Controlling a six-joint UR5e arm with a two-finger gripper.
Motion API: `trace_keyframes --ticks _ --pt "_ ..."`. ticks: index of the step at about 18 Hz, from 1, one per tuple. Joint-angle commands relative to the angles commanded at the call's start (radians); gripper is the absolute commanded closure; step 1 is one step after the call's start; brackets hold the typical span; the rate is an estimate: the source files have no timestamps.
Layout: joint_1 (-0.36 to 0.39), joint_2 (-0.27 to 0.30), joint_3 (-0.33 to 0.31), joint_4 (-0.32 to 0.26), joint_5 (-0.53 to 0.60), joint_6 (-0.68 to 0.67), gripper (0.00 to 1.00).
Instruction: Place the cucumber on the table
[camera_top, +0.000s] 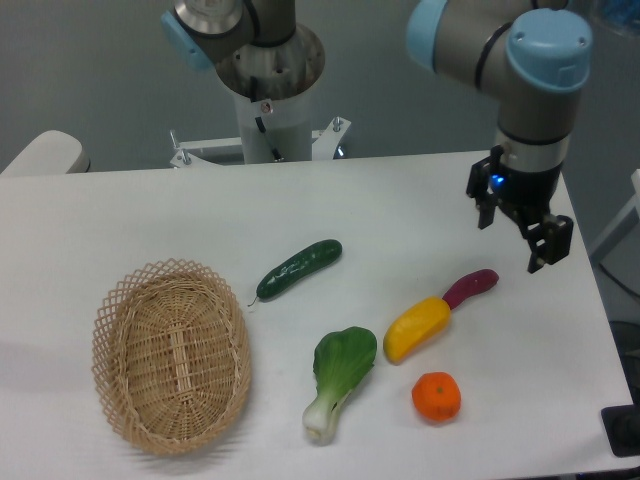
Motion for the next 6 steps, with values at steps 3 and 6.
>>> trace_keyframes --ticks 3,6 --pt "0.014 0.005 -0.005 0.0 0.0 0.023 0.0" --pt "0.014 0.006 -0.009 -0.002 0.0 0.023 0.0"
